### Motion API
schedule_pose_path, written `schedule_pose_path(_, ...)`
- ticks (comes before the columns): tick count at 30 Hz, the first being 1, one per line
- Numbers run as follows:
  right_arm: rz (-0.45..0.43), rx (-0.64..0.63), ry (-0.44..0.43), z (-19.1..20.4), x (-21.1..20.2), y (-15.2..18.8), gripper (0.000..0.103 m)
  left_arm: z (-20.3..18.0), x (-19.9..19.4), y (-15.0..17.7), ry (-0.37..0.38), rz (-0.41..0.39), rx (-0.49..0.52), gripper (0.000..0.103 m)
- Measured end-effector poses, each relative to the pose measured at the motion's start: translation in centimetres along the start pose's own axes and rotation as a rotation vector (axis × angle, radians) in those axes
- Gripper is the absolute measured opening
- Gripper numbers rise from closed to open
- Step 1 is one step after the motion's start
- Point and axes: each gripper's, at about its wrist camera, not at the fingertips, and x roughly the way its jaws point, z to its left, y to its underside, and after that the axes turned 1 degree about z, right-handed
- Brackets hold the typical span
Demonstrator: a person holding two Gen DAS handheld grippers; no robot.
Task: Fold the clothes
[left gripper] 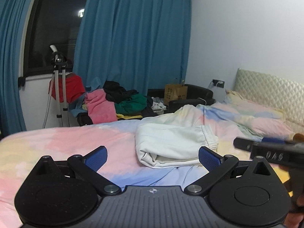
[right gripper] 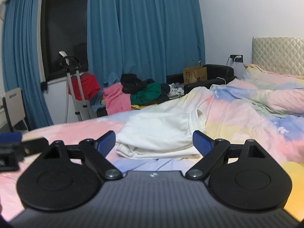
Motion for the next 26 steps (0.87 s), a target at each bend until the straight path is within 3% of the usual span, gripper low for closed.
schedule_pose_path(6, -0.002, -0.027, 0.026, 1.1, 1.3, 2.6, 0.09, 0.6, 0.5, 2.1, -0.04, -0.033, 0.007, 0.103)
schedule_pose_path(11, 0.001, -0.043, 0.04, 1.3, 2.0, 4.4, 0.09, 1.7, 1.5, 3.0, -0.055, -0.013, -0.025, 0.103)
schedule_pose_path(26, 0.039, -0.001, 0.049, 0.2, 3.4, 5.3, 0.09, 1.4, 3.3, 3.8, -0.054, 0.033, 0.005, 0.103)
